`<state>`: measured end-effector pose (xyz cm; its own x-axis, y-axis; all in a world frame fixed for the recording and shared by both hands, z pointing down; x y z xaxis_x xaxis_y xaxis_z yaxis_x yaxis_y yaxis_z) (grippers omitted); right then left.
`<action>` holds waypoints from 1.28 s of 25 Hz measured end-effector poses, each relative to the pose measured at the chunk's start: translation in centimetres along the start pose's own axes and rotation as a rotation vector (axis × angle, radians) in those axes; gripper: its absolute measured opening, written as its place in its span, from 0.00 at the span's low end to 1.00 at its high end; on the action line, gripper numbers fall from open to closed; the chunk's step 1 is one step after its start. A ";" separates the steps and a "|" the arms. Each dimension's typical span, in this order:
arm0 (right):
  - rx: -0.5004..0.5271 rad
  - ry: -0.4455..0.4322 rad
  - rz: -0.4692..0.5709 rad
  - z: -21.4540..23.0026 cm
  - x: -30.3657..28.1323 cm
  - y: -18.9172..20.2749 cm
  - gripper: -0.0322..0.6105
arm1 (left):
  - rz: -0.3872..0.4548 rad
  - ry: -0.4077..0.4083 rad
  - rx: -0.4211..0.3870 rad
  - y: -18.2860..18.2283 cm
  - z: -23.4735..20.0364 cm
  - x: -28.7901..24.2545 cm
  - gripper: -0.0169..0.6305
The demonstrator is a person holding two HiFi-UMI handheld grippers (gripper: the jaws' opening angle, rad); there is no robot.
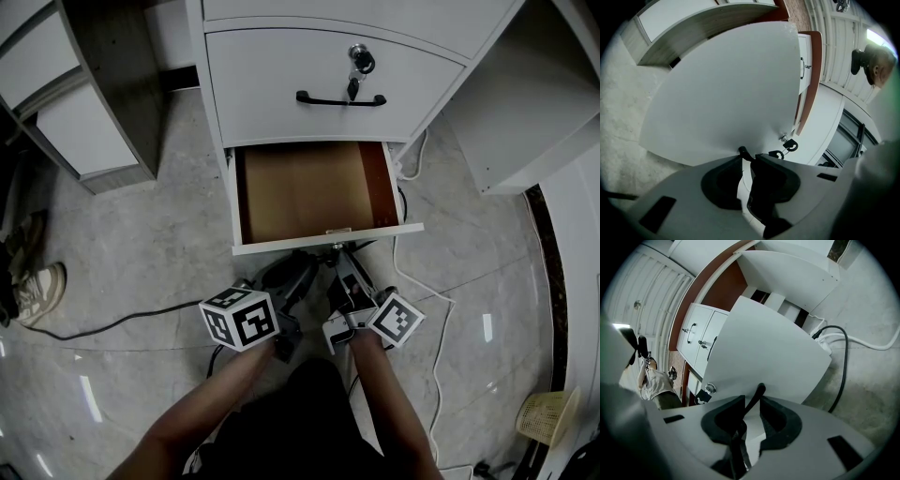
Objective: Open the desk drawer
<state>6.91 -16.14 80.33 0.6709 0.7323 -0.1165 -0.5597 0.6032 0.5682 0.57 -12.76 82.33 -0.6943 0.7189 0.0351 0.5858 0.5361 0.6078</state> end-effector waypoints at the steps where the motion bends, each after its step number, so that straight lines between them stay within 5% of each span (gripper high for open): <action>1: 0.006 0.002 -0.002 0.0 0.0 0.0 0.19 | 0.000 0.001 -0.003 0.0 0.0 0.0 0.14; 18: 0.029 0.006 0.019 -0.1 0.1 -0.2 0.20 | -0.089 0.016 0.000 2.6 -0.6 2.6 0.14; 32: 0.027 0.010 0.004 0.0 1.2 0.4 0.20 | -0.183 0.158 -0.130 1.8 5.2 4.1 0.14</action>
<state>7.46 -15.01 80.46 0.6637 0.7380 -0.1220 -0.5492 0.5914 0.5904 0.97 -6.51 79.44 -0.8462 0.5319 0.0330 0.3933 0.5815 0.7121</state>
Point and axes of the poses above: the fingertips, and each gripper's own axes: x backward along the fingers, z to its right, y out of its underside, the point moved 1 cm from there along x, backward along the fingers, and after that the axes turned 9 degrees about y, right-handed, at the moved point
